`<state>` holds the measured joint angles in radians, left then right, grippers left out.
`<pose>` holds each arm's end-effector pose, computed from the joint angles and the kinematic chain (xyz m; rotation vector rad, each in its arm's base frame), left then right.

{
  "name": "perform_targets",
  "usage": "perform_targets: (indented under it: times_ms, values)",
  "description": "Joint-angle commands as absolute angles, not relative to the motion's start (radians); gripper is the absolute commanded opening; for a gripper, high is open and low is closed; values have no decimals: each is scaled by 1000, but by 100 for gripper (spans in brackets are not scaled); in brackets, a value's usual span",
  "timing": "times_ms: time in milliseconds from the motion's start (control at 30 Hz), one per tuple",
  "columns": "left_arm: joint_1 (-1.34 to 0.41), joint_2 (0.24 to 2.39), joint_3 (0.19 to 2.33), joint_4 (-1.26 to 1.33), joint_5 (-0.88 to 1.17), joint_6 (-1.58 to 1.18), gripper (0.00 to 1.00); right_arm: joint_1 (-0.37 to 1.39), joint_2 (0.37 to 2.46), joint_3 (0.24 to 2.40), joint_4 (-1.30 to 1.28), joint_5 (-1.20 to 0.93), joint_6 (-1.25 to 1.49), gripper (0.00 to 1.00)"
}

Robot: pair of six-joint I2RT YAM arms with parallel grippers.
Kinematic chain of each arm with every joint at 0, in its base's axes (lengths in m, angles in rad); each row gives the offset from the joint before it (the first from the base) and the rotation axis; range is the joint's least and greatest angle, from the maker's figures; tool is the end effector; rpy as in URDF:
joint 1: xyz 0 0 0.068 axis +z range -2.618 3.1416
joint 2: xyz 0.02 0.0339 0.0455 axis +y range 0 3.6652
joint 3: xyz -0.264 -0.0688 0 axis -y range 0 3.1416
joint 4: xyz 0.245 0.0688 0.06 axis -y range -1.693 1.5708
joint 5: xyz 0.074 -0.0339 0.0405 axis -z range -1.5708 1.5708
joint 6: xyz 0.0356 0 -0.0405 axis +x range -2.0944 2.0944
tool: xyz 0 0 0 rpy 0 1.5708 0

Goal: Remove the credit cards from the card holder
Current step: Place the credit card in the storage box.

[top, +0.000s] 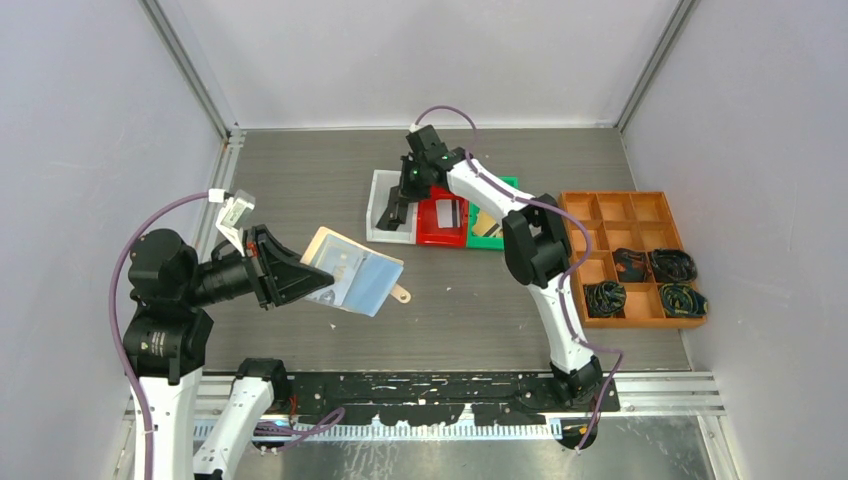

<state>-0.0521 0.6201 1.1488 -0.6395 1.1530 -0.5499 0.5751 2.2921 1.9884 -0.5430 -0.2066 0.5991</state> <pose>0.0725 -0.0364 0.4325 0.4988 1.7473 -1.3919 0.4308 0.2880 0.2142 -0.0694 2.5470 0.7539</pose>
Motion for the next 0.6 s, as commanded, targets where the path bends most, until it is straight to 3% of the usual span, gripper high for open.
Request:
perform_targets:
  times_ms: [0,267,433,567]
  values:
    - [-54,612,1164,-582,1176,-552,0,578,2302,2062,-567,-161,568,1]
    - [-54,610,1163,-597,1175,-537,0,591,2309,2076,-577,-111,531,5]
    - [-54,607,1165,-602,1168,-536,0,618,2265,2077,-592,-49,476,33]
    - [-54,605,1170,-608,1166,-535,0,637,2216,2090,-620,14,451,47]
